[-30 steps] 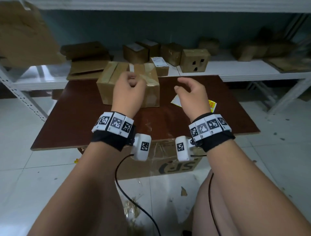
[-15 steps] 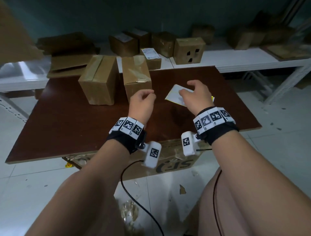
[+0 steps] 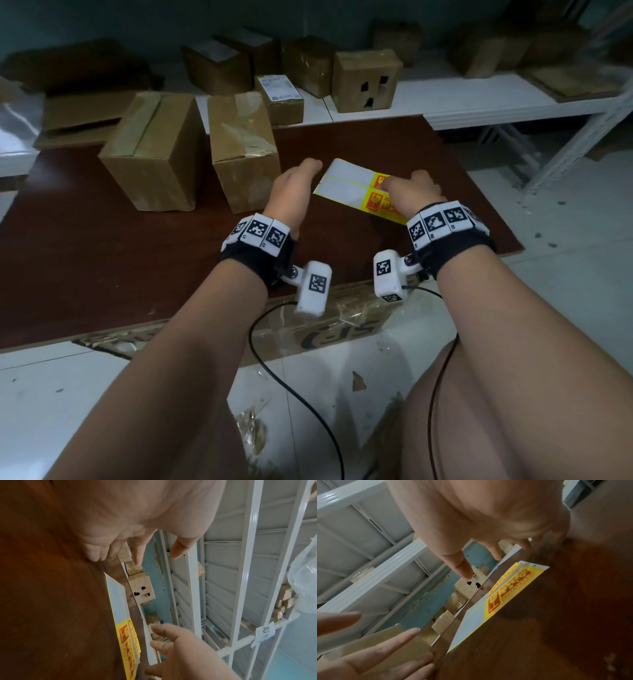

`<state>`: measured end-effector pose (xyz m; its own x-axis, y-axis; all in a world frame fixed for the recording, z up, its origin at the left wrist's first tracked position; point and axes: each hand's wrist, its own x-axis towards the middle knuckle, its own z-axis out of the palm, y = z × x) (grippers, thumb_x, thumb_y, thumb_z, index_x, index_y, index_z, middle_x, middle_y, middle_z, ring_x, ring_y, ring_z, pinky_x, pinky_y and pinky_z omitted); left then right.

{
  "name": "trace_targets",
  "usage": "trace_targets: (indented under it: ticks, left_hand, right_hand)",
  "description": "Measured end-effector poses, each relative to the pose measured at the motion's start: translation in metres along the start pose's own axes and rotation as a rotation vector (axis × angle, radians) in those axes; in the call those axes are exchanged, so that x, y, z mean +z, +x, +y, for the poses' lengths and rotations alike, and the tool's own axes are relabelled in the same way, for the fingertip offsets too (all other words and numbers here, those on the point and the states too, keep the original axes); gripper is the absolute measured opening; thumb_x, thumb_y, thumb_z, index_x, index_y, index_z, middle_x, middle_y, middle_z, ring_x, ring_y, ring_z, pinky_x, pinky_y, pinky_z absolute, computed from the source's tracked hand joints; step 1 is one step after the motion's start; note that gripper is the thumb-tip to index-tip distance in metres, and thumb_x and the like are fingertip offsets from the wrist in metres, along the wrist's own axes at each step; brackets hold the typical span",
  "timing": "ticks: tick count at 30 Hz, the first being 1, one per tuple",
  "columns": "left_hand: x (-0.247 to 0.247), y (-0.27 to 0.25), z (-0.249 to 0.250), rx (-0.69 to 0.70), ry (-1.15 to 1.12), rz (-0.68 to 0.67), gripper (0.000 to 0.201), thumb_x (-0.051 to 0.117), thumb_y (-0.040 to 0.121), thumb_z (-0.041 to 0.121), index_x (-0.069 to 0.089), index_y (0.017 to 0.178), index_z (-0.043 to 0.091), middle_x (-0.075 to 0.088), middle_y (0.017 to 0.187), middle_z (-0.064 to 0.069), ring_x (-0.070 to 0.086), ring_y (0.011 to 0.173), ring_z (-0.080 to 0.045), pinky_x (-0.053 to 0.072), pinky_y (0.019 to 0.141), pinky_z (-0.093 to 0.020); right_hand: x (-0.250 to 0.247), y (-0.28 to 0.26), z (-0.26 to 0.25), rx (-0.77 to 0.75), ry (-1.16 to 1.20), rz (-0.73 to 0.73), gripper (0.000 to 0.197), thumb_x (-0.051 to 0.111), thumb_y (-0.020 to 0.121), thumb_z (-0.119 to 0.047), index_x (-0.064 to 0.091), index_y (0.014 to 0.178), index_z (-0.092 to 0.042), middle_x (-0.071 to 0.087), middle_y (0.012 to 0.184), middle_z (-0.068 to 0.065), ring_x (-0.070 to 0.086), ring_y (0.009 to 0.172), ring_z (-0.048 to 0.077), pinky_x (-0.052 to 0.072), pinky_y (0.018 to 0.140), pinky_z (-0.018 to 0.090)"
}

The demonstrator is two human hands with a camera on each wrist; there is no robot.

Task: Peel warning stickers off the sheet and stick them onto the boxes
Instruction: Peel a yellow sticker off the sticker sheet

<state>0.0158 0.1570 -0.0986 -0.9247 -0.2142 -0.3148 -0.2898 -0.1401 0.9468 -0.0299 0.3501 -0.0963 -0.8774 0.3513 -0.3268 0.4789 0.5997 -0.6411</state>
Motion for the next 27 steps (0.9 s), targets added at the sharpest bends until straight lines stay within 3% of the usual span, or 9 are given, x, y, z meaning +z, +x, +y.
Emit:
trace_targets:
  ticks: [4, 7, 12, 15, 16, 18, 20, 22, 27]
  left_hand:
    - [0.002, 0.005, 0.000, -0.028, -0.053, -0.039, 0.045, 0.061, 0.101, 0.042, 0.067, 0.138, 0.017, 0.059, 0.121, 0.002, 0.054, 0.105, -0.010, 0.040, 0.091, -0.030]
    - [0.005, 0.007, 0.000, -0.042, -0.084, -0.033, 0.041, 0.060, 0.103, 0.038, 0.067, 0.136, 0.013, 0.060, 0.107, 0.004, 0.054, 0.087, -0.002, 0.041, 0.069, -0.024]
    - [0.009, 0.011, -0.002, -0.061, -0.082, -0.044, 0.018, 0.056, 0.106, 0.032, 0.068, 0.096, 0.021, 0.062, 0.089, 0.007, 0.062, 0.064, 0.002, 0.043, 0.064, -0.020]
    - [0.009, 0.008, -0.004, -0.064, -0.104, -0.044, 0.022, 0.055, 0.107, 0.031, 0.070, 0.108, 0.015, 0.063, 0.091, 0.003, 0.068, 0.057, 0.005, 0.048, 0.052, -0.009]
    - [0.009, 0.005, -0.003, -0.067, -0.123, -0.044, 0.028, 0.056, 0.106, 0.033, 0.070, 0.118, 0.012, 0.065, 0.097, 0.001, 0.072, 0.072, 0.003, 0.050, 0.062, -0.009]
    - [0.008, 0.000, 0.000, -0.061, -0.115, -0.044, 0.047, 0.061, 0.100, 0.041, 0.066, 0.136, 0.011, 0.069, 0.118, -0.003, 0.067, 0.112, -0.012, 0.044, 0.097, -0.023]
    - [0.008, -0.007, 0.002, -0.066, -0.120, -0.041, 0.069, 0.067, 0.083, 0.048, 0.064, 0.141, 0.012, 0.067, 0.137, -0.011, 0.059, 0.131, -0.023, 0.038, 0.113, -0.034]
    - [0.007, -0.010, 0.004, -0.077, -0.128, -0.062, 0.083, 0.065, 0.073, 0.050, 0.059, 0.147, 0.014, 0.065, 0.141, -0.012, 0.059, 0.131, -0.026, 0.039, 0.112, -0.036]
    - [0.005, -0.005, -0.003, -0.102, -0.100, -0.109, 0.069, 0.070, 0.093, 0.039, 0.050, 0.155, 0.016, 0.060, 0.150, -0.013, 0.065, 0.126, -0.029, 0.049, 0.100, -0.035]
  right_hand:
    - [0.002, 0.006, 0.000, 0.032, 0.084, -0.055, 0.082, 0.066, 0.087, -0.050, 0.042, 0.156, -0.014, 0.045, 0.159, 0.018, 0.042, 0.147, 0.044, 0.038, 0.120, 0.057]
    - [0.004, 0.008, 0.000, 0.010, 0.100, -0.074, 0.085, 0.063, 0.075, -0.052, 0.050, 0.150, -0.013, 0.052, 0.152, 0.017, 0.047, 0.142, 0.044, 0.040, 0.118, 0.056]
    - [0.010, 0.008, -0.002, -0.062, 0.098, -0.076, 0.071, 0.062, 0.072, -0.051, 0.065, 0.134, -0.016, 0.061, 0.141, 0.014, 0.054, 0.134, 0.043, 0.045, 0.113, 0.051]
    - [0.014, 0.005, -0.003, -0.106, 0.087, -0.093, 0.057, 0.058, 0.070, -0.050, 0.073, 0.114, -0.017, 0.069, 0.125, 0.014, 0.061, 0.122, 0.042, 0.050, 0.109, 0.051]
    - [0.015, 0.002, -0.004, -0.113, 0.084, -0.102, 0.055, 0.059, 0.071, -0.049, 0.073, 0.113, -0.017, 0.069, 0.124, 0.014, 0.061, 0.121, 0.042, 0.051, 0.109, 0.051]
    - [0.017, -0.004, -0.004, -0.123, 0.078, -0.124, 0.056, 0.059, 0.072, -0.047, 0.073, 0.118, -0.018, 0.070, 0.122, 0.012, 0.060, 0.122, 0.040, 0.050, 0.109, 0.051]
    - [0.018, -0.007, -0.005, -0.133, 0.068, -0.147, 0.059, 0.059, 0.072, -0.047, 0.072, 0.121, -0.019, 0.069, 0.120, 0.012, 0.059, 0.122, 0.039, 0.049, 0.109, 0.051]
    - [0.020, -0.008, -0.005, -0.147, 0.059, -0.167, 0.058, 0.060, 0.073, -0.047, 0.072, 0.123, -0.019, 0.069, 0.121, 0.012, 0.059, 0.123, 0.040, 0.049, 0.109, 0.052]
    - [0.016, -0.028, -0.012, -0.213, 0.052, -0.187, 0.036, 0.064, 0.096, -0.035, 0.075, 0.125, -0.017, 0.072, 0.121, 0.011, 0.066, 0.118, 0.036, 0.053, 0.108, 0.048]
